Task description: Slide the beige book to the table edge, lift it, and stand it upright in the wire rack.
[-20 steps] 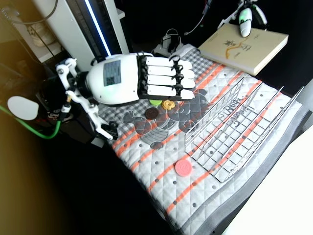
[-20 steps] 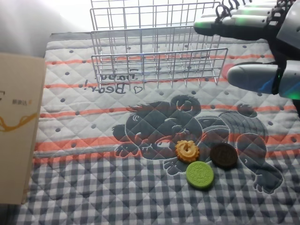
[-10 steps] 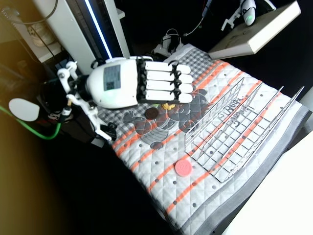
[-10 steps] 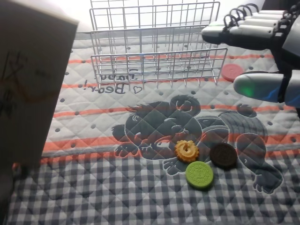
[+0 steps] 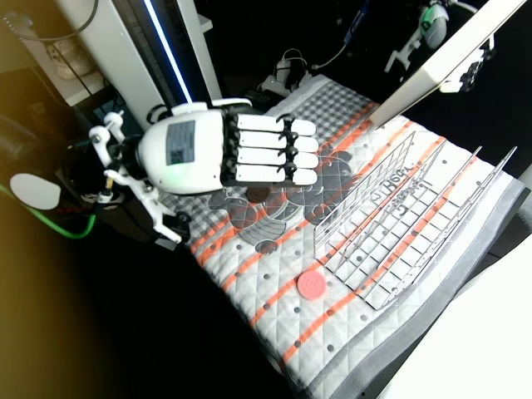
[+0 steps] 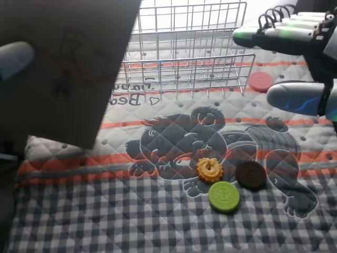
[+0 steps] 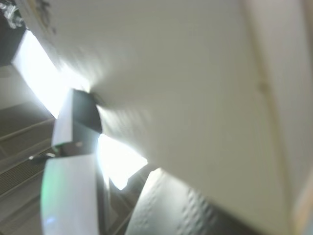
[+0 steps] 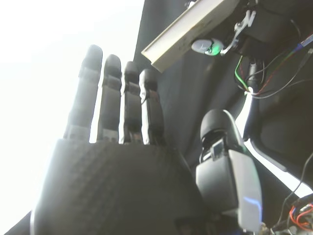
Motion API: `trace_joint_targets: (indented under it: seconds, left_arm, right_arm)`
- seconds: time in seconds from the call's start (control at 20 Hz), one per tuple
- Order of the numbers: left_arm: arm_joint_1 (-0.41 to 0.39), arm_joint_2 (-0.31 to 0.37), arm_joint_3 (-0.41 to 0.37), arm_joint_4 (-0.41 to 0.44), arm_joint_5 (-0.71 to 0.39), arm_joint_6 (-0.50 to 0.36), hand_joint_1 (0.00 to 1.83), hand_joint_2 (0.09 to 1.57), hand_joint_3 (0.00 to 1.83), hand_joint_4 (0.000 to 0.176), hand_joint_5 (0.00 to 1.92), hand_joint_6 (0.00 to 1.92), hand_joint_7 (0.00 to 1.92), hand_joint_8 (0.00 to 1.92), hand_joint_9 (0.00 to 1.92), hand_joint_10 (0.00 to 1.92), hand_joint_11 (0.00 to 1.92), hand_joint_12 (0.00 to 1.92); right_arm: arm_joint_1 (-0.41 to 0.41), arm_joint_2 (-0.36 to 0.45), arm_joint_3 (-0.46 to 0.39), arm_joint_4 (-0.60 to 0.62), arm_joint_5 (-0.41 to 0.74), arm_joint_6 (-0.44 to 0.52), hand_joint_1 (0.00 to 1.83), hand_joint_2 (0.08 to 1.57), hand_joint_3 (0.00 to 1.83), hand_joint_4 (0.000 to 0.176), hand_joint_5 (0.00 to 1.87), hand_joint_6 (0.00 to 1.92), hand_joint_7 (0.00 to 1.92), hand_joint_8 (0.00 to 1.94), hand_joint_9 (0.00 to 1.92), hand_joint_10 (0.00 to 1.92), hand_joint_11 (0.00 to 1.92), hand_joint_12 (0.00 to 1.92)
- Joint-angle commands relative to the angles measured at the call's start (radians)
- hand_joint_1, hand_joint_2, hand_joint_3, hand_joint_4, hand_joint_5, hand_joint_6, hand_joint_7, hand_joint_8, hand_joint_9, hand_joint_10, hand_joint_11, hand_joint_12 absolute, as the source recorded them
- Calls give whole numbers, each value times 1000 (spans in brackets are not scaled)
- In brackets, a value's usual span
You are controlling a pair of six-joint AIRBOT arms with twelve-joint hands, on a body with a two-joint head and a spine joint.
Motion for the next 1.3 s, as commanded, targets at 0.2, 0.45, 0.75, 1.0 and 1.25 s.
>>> trace_joint_targets:
  seconds: [0.2,0.45,0.75,1.0,1.25]
  left_arm:
    - [-89,-26,37,-25,-132,-18,1181,1412,7,0,797,1706,789,1720,686,1752,521,1870]
    - [-165,-26,51,7,-139,-17,1658,928,727,76,879,1921,710,1886,565,1921,657,1921]
    - [-198,-31,49,48,-145,-21,1414,467,1658,0,1053,1808,1046,1873,1039,1921,1251,1921]
    - [-203,-27,36,93,-176,-44,1410,470,1688,0,1038,1865,1040,1919,1086,1921,1450,1921]
    - [-202,-22,33,105,-156,-46,1399,520,1586,0,989,1841,975,1910,1013,1921,1397,1921]
  right_arm:
    - [-9,-2,-4,51,130,4,0,1271,1,0,314,6,344,6,358,9,397,21]
    - [-20,-7,-2,63,133,4,0,1255,0,0,334,9,358,7,366,8,389,16]
    - [-27,-11,-2,68,136,4,0,1276,5,0,330,3,353,2,352,0,375,9]
    - [-39,-10,-4,76,140,4,3,1298,9,0,330,2,336,0,341,0,368,6]
    - [-46,-8,-5,87,147,4,0,1284,0,0,333,3,348,4,351,3,369,6]
